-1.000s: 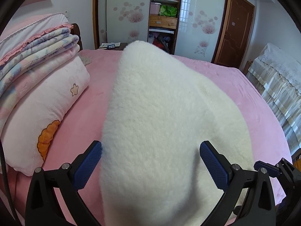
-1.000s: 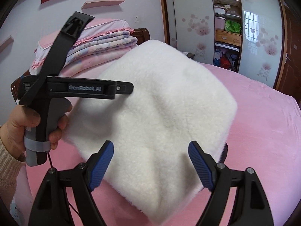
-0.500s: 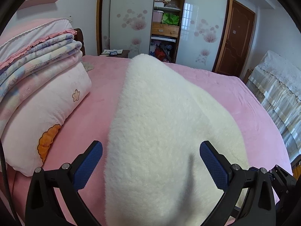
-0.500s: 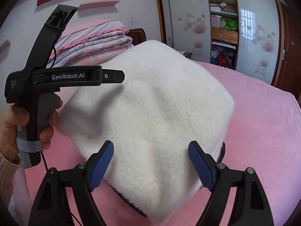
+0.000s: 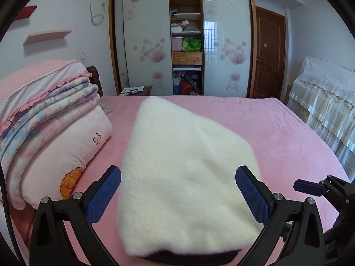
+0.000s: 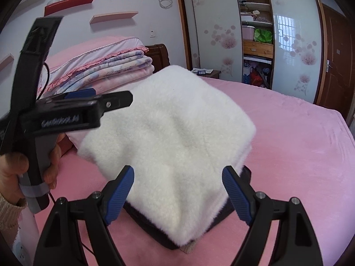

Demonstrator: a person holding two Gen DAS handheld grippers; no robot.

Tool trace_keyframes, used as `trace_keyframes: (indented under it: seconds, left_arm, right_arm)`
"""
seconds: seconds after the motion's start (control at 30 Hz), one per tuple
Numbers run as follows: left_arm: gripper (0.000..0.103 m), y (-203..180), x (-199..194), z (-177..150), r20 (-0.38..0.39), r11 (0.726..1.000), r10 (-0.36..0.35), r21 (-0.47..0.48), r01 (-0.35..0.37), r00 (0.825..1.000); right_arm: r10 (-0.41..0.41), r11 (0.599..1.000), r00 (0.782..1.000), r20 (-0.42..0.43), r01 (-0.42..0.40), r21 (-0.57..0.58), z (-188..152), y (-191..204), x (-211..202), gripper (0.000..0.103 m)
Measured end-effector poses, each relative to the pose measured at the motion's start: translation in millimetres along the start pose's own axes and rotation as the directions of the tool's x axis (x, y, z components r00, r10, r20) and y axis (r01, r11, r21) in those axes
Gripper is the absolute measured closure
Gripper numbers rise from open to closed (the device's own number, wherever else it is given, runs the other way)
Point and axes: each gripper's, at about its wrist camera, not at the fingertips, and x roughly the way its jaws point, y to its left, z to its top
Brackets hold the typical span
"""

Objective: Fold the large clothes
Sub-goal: 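Open both tools and pull them back from the stack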

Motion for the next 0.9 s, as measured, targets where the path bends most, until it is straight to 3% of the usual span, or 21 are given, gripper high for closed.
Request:
trace_keyframes:
  seconds: [0.27, 0.57, 0.7, 0.9]
  left_arm:
    - [0.001, -64.6, -118.6, -40.8, 0.063, 0.997, -0.071, -0.016, 0.072, 0.995]
    - [0.001, -126.1, -237.8, -86.8, 0.018, 0.968, -0.201, -0.148, 0.201, 0.979]
    - [0.001, -155.9, -275.5, -112.8, -0.021, 0.964, -0.216, -0.161, 0.210, 0.976]
    - [0.001, -201.9, -328.2, -160.4, -0.045, 0.983, -0.140, -0.123, 0.134, 0.989]
  right_arm:
    - [-0.063, 0.997, 0.997, -0.038, 0.065, 0.045, -43.8, -14.1, -107.8, 0.021]
    - [-0.110, 0.981, 0.991, -0.073, 0.120, 0.154, -115.6, -28.3, -243.9, 0.020]
    - [-0.153, 0.971, 0.986, -0.060, 0.161, 0.176, -145.7, -25.3, -296.0, 0.019]
    - [-0.203, 0.959, 0.977, -0.058, 0.210, 0.192, -194.5, -15.0, -353.9, 0.016]
